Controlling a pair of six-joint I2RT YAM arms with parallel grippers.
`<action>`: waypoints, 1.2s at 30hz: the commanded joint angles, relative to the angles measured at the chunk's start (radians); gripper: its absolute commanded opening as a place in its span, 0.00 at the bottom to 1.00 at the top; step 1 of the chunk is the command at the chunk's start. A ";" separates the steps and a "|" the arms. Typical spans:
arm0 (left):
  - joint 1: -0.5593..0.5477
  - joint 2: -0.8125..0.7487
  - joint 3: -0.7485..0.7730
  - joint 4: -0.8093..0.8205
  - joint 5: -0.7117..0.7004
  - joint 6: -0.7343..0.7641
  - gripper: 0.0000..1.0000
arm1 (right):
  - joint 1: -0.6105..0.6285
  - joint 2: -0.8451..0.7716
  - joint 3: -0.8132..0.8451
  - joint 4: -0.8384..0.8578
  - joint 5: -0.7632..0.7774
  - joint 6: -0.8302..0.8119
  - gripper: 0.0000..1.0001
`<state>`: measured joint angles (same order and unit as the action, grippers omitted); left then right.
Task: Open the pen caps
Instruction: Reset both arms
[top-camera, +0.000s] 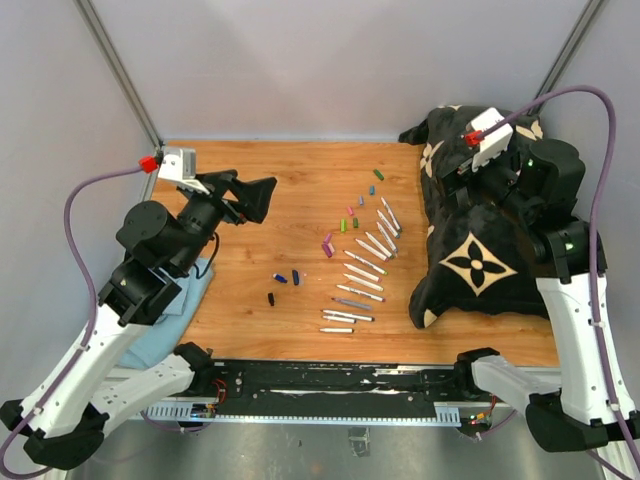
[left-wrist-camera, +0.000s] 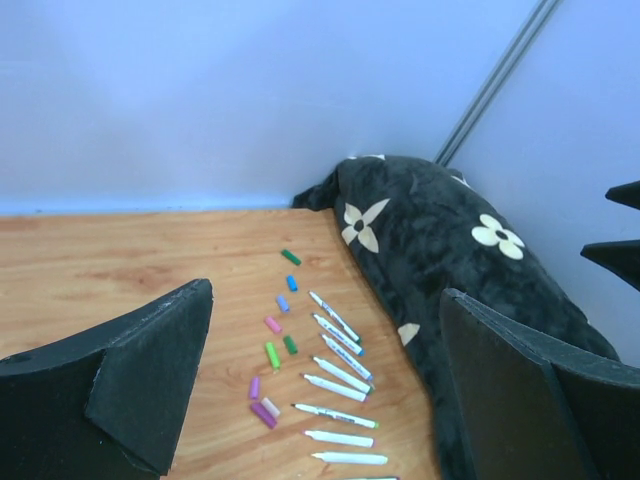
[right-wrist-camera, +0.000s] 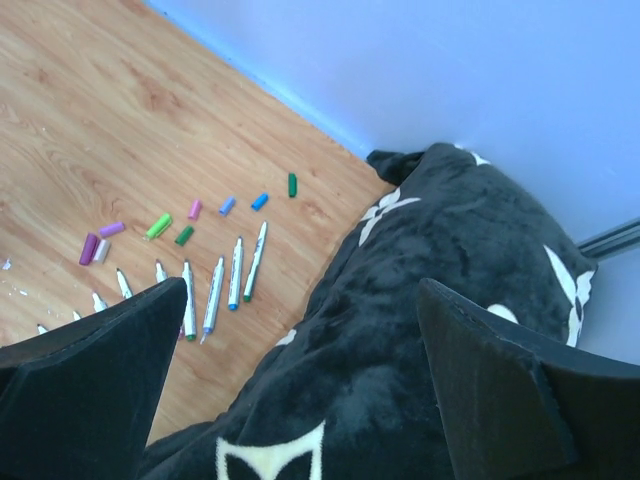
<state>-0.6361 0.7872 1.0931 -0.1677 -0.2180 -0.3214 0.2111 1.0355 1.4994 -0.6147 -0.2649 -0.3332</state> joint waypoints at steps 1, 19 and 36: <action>0.007 0.051 0.112 -0.119 0.023 0.063 0.99 | -0.009 0.022 0.075 -0.071 -0.044 0.019 0.98; 0.007 0.102 0.243 -0.207 0.048 0.128 0.99 | -0.010 0.083 0.259 -0.147 -0.068 0.137 0.98; 0.007 0.108 0.207 -0.198 0.080 0.127 0.99 | -0.010 0.057 0.232 -0.150 -0.059 0.099 0.98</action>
<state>-0.6361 0.8921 1.3106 -0.3779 -0.1589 -0.2123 0.2104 1.1149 1.7351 -0.7609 -0.3382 -0.2176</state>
